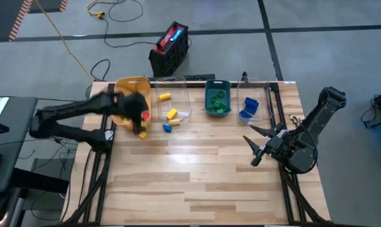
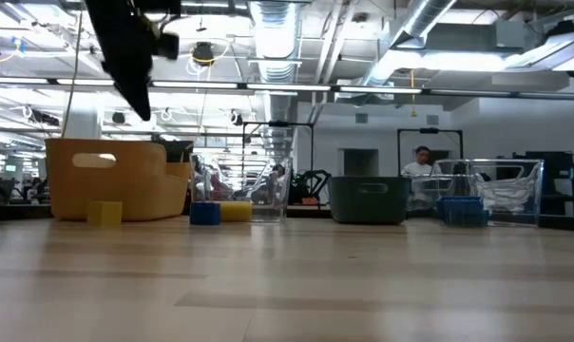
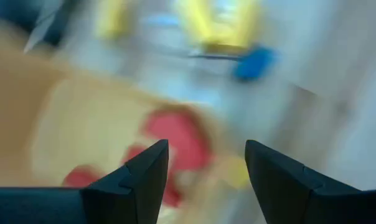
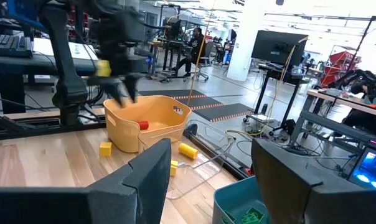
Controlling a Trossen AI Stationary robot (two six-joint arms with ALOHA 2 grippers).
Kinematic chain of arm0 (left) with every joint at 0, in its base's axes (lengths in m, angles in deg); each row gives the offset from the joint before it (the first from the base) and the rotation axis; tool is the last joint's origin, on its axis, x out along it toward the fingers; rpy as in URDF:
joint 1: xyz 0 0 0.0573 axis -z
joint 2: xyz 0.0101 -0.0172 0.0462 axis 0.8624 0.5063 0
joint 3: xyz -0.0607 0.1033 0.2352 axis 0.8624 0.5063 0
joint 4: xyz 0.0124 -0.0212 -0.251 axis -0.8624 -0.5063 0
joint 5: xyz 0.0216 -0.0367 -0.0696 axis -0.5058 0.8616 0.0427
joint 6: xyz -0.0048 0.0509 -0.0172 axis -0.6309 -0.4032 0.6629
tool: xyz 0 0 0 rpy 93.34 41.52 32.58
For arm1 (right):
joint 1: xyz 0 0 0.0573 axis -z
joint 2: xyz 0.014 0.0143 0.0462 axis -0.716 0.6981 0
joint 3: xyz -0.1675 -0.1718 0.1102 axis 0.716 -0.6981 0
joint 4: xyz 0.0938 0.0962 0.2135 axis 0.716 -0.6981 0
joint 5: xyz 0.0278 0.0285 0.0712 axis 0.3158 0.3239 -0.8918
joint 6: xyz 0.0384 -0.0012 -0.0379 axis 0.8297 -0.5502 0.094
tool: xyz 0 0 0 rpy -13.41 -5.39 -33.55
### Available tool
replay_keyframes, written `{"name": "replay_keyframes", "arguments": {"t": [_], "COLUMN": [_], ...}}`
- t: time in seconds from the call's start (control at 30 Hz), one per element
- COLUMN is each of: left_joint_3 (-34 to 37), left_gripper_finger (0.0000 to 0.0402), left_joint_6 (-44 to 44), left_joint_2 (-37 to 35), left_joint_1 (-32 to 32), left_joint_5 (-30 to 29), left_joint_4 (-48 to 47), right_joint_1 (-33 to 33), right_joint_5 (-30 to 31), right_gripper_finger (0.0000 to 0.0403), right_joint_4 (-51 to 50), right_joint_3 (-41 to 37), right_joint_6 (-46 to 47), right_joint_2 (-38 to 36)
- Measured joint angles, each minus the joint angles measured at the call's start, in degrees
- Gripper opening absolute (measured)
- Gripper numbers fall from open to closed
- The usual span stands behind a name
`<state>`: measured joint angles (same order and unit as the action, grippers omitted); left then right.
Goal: Sort blocks
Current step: Put the yellow block into the left transparent bin
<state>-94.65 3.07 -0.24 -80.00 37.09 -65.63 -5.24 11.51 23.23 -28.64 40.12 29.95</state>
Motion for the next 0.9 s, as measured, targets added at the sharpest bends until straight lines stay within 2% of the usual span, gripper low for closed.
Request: {"name": "replay_keyframes", "arguments": {"t": [0.07, 0.23, 0.3, 0.37, 0.47, 0.63, 0.9], "left_joint_3": [0.04, 0.07, 0.07, 0.07, 0.07, 0.09, 0.09], "left_gripper_finger": [0.0204, 0.0201, 0.0201, 0.0201, 0.0200, 0.0204, 0.0244], "left_joint_6": [-3.15, -14.42, -14.56, -15.74, -16.88, -16.17, -17.36], "left_joint_2": [0.11, 2.16, 4.32, 7.44, 13.09, 22.75, 32.81], "left_joint_1": [8.96, 28.96, 34.16, 37.20, 38.41, 36.98, 33.42], "left_joint_5": [-0.50, -9.93, -14.30, -15.93, -16.60, -17.41, -15.04], "left_joint_4": [-0.18, -0.28, -0.06, -0.39, -3.56, -8.32, -8.57], "right_joint_1": [0.00, 0.00, 0.00, 0.00, 0.00, 0.00, 0.00], "right_joint_5": [0.00, 0.00, 0.00, 0.00, 0.02, 0.02, 0.02], "right_gripper_finger": [0.0235, 0.0235, 0.0235, 0.0235, 0.0235, 0.0235, 0.0235], "right_joint_4": [0.00, 0.00, 0.02, 0.00, 0.00, 0.00, -0.02], "right_joint_3": [0.00, 0.00, 0.00, 0.00, 0.00, 0.00, 0.00], "right_joint_6": [-0.12, 0.73, 0.74, 0.74, 0.74, 0.74, 0.74], "right_joint_2": [0.00, 0.00, 0.00, 0.00, 0.00, 0.00, 0.02]}}
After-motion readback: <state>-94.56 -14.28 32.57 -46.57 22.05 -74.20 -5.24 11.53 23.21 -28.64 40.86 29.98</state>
